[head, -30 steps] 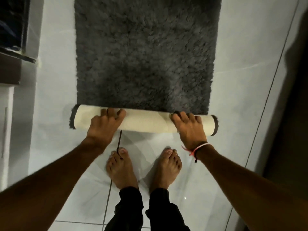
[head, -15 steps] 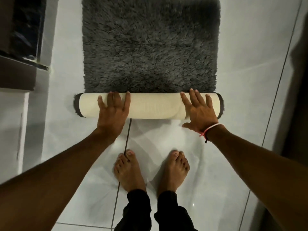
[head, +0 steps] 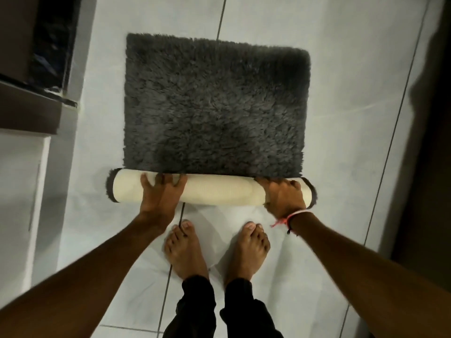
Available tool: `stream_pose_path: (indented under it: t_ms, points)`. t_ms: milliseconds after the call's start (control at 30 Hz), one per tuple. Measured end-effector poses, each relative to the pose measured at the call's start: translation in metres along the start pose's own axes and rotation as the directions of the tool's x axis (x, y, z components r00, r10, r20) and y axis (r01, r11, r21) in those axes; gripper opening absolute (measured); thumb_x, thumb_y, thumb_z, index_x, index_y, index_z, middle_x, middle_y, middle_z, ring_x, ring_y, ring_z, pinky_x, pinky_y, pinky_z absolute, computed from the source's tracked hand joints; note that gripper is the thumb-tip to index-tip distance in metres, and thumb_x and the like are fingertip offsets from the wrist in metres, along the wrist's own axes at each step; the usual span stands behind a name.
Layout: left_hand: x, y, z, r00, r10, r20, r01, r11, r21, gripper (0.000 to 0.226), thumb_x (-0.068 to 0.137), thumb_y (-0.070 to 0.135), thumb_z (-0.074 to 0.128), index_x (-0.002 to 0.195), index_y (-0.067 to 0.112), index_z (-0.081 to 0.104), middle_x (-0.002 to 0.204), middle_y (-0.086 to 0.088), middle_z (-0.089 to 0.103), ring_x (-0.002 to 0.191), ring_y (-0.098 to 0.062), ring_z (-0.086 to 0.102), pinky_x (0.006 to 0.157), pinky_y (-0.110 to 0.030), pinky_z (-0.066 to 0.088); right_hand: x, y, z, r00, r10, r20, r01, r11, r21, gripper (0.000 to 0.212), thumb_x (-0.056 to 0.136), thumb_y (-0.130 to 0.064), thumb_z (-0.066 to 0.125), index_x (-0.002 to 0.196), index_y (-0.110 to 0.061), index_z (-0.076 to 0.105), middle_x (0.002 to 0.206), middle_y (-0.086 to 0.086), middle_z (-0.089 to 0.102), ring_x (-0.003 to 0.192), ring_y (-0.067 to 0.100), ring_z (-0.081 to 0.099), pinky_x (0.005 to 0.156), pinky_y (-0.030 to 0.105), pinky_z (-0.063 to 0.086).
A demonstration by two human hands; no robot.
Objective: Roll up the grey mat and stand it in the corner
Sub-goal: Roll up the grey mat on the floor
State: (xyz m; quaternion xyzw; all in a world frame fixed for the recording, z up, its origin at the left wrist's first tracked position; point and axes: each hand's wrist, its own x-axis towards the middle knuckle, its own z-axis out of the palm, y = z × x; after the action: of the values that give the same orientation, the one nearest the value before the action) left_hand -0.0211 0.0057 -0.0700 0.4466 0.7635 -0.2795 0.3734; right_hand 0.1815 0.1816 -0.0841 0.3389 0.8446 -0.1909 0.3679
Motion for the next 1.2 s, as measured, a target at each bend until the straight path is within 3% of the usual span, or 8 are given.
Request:
stream_pose_path:
  t_ms: [200, 300, 400, 600, 733, 933, 1100, 1200]
  points:
    - [0.041, -0.014, -0.024, 0.848, -0.023, -0.530, -0.107, 0.971, -0.213, 0.095, 0.078, 0.003, 0.075, 0.158, 0.012, 0.024, 0.159, -0.027, 0.027, 0.148, -0.043, 0.027, 0.121, -0.066, 0.023, 0.037, 0.009, -0.074, 0.968, 0.002, -0.249, 0.030, 0.992, 0.124, 0.083, 0.081, -0.019, 0.069, 0.156, -0.018, 0.034, 0.156, 0.018, 0.044, 0.141, 0.038, 0.044, 0.116, 0.051, 0.038]
    - [0.065, -0.020, -0.039, 0.905, 0.084, -0.417, -0.140, 0.985, -0.106, 0.104, 0.080, 0.020, 0.078, 0.160, 0.010, 0.013, 0.165, -0.023, 0.016, 0.154, -0.041, 0.012, 0.123, -0.066, 0.014, 0.054, 0.001, -0.079, 0.994, -0.109, -0.010, 0.109, 0.993, -0.042, 0.112, 0.077, -0.036, 0.082, 0.161, -0.015, 0.012, 0.165, 0.023, 0.021, 0.153, 0.040, 0.021, 0.125, 0.055, 0.022]
    - [0.080, -0.020, -0.043, 0.910, 0.094, -0.405, -0.081, 0.995, 0.049, 0.116, 0.076, 0.027, 0.083, 0.160, 0.011, 0.005, 0.164, -0.023, 0.014, 0.152, -0.042, 0.015, 0.123, -0.064, 0.016, 0.069, -0.013, -0.067, 0.995, -0.023, -0.092, 0.013, 0.994, -0.108, 0.128, 0.068, -0.047, 0.088, 0.160, -0.014, 0.005, 0.160, 0.025, 0.024, 0.149, 0.044, 0.023, 0.123, 0.062, 0.018]
    - [0.082, -0.024, -0.038, 0.849, 0.132, -0.512, -0.078, 0.989, 0.125, 0.093, 0.076, 0.017, 0.081, 0.150, 0.016, 0.024, 0.141, -0.020, 0.047, 0.126, -0.038, 0.047, 0.114, -0.055, 0.036, 0.067, -0.031, -0.030, 0.935, 0.062, -0.349, -0.093, 0.993, -0.071, 0.079, 0.085, -0.030, 0.072, 0.150, -0.016, 0.028, 0.138, 0.022, 0.047, 0.125, 0.045, 0.047, 0.113, 0.068, 0.032]
    - [0.056, -0.015, -0.020, 0.852, 0.134, -0.505, -0.129, 0.991, 0.044, 0.081, 0.080, 0.013, 0.076, 0.150, 0.018, 0.036, 0.136, -0.019, 0.055, 0.124, -0.039, 0.051, 0.113, -0.054, 0.036, 0.031, -0.030, -0.006, 0.941, 0.072, -0.331, -0.075, 0.997, 0.005, 0.067, 0.086, -0.023, 0.067, 0.146, -0.017, 0.037, 0.130, 0.020, 0.053, 0.117, 0.043, 0.051, 0.107, 0.065, 0.038]
    - [0.022, -0.009, 0.007, 0.927, 0.210, -0.311, -0.217, 0.976, 0.013, 0.080, 0.086, 0.016, 0.067, 0.156, 0.025, 0.031, 0.140, -0.008, 0.053, 0.126, -0.029, 0.050, 0.113, -0.045, 0.035, -0.010, -0.024, 0.008, 0.996, 0.051, -0.072, -0.048, 0.998, 0.044, 0.080, 0.086, -0.025, 0.069, 0.154, -0.025, 0.027, 0.149, 0.011, 0.045, 0.137, 0.036, 0.041, 0.119, 0.058, 0.027]
    - [0.047, -0.022, -0.035, 0.857, 0.120, -0.500, -0.207, 0.971, -0.121, 0.094, 0.080, 0.012, 0.071, 0.159, 0.016, 0.022, 0.153, -0.021, 0.035, 0.135, -0.040, 0.039, 0.117, -0.056, 0.033, 0.021, -0.009, -0.042, 0.927, -0.009, -0.376, 0.047, 0.995, 0.090, 0.095, 0.085, -0.002, 0.063, 0.162, -0.015, 0.009, 0.166, 0.022, 0.020, 0.154, 0.038, 0.019, 0.126, 0.058, 0.016]
    - [0.066, -0.019, -0.061, 0.872, 0.143, -0.467, -0.183, 0.982, -0.039, 0.107, 0.075, 0.016, 0.079, 0.160, 0.009, 0.014, 0.160, -0.025, 0.025, 0.147, -0.042, 0.026, 0.124, -0.057, 0.024, 0.049, -0.015, -0.063, 0.953, -0.122, -0.279, 0.116, 0.993, -0.039, 0.107, 0.083, -0.018, 0.077, 0.161, -0.011, 0.005, 0.167, 0.026, 0.012, 0.155, 0.043, 0.010, 0.126, 0.059, 0.015]
